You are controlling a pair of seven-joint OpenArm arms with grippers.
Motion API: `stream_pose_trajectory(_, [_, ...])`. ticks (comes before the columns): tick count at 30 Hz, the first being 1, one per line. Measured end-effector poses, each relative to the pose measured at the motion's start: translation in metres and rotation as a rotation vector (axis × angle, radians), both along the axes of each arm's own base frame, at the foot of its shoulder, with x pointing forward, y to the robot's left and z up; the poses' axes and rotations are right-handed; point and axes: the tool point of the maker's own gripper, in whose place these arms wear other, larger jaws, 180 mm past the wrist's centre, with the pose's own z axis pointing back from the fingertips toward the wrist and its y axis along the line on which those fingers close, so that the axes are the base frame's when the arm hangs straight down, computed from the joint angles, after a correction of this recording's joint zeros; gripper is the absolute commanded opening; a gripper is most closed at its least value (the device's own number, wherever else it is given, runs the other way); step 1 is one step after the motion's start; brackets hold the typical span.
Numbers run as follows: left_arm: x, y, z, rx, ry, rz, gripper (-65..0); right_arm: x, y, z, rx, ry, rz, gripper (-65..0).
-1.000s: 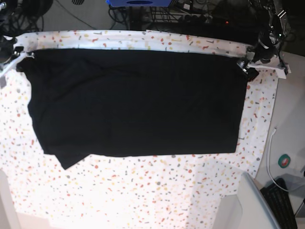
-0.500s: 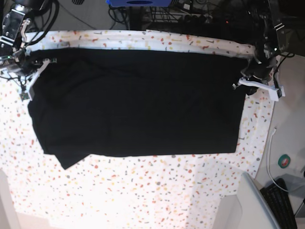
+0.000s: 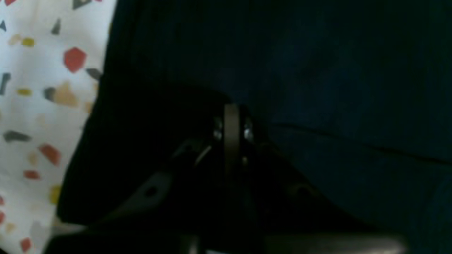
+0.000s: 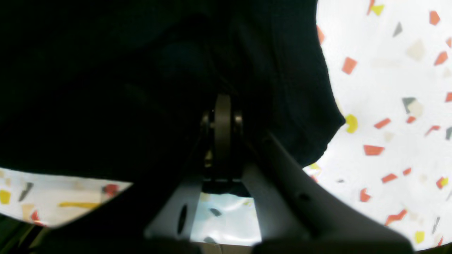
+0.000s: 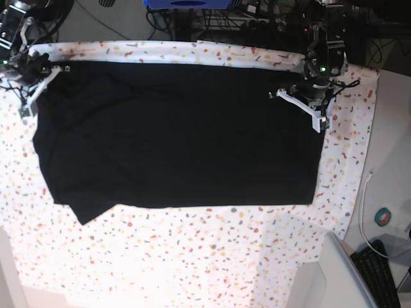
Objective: Layout the t-shirt on the table in an organized manner, then fold the t-shirt properly
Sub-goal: 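Release the shirt and move the right gripper to the hem corner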
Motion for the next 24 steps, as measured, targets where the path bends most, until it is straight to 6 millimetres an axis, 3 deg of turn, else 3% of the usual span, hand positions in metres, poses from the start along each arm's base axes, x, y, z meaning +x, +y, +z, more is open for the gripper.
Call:
stream_pose_trajectory(4, [0.002,-0.001,0.005,-0.01,0.003,0.003,-65.0,-0.004,-0.004,0.006,-0.045,0.01,0.018,-65.0])
stream_pose_trajectory(7, [0.015,0.007,0.032,0.003,-0.08,0.016,-65.0,0.002,-0.008,0.021,-0.094,-0.011,0.034,-65.0])
stream_pose_trajectory(12, [0.046,0.032,0.086,0.061,-0.237,0.066,-65.0,0.051,-0.014,0.079,-0.189,-0.198,0.047,-65.0])
stream_pose_trajectory(14, [0.058,0.032,0.098,0.065,-0.275,0.056,-65.0,0.078,-0.006,0.1,-0.191,-0.285,0.07,-65.0])
stream_pose_trajectory(16, [0.061,0.03,0.1,0.063,-0.284,0.047,-65.0,0.105,-0.003,0.108,-0.199,-0.313,0.095,-65.0])
stream_pose_trajectory(20, [0.054,0.035,0.095,0.076,-0.257,0.049,-65.0,0.161,-0.004,0.098,-0.138,-0.309,0.14,-26.9])
stream_pose_trajectory(21, [0.052,0.036,0.094,0.079,-0.254,0.056,-65.0,0.171,-0.005,0.094,-0.123,-0.301,0.13,-20.4])
stream_pose_trajectory(22, [0.053,0.036,0.095,0.078,-0.255,0.054,-65.0,0.181,-0.007,0.092,-0.103,-0.297,0.12,-16.7])
stream_pose_trajectory(24, [0.054,0.037,0.096,0.075,-0.26,0.056,-65.0,0.197,-0.007,0.087,-0.061,-0.291,0.112,-17.6])
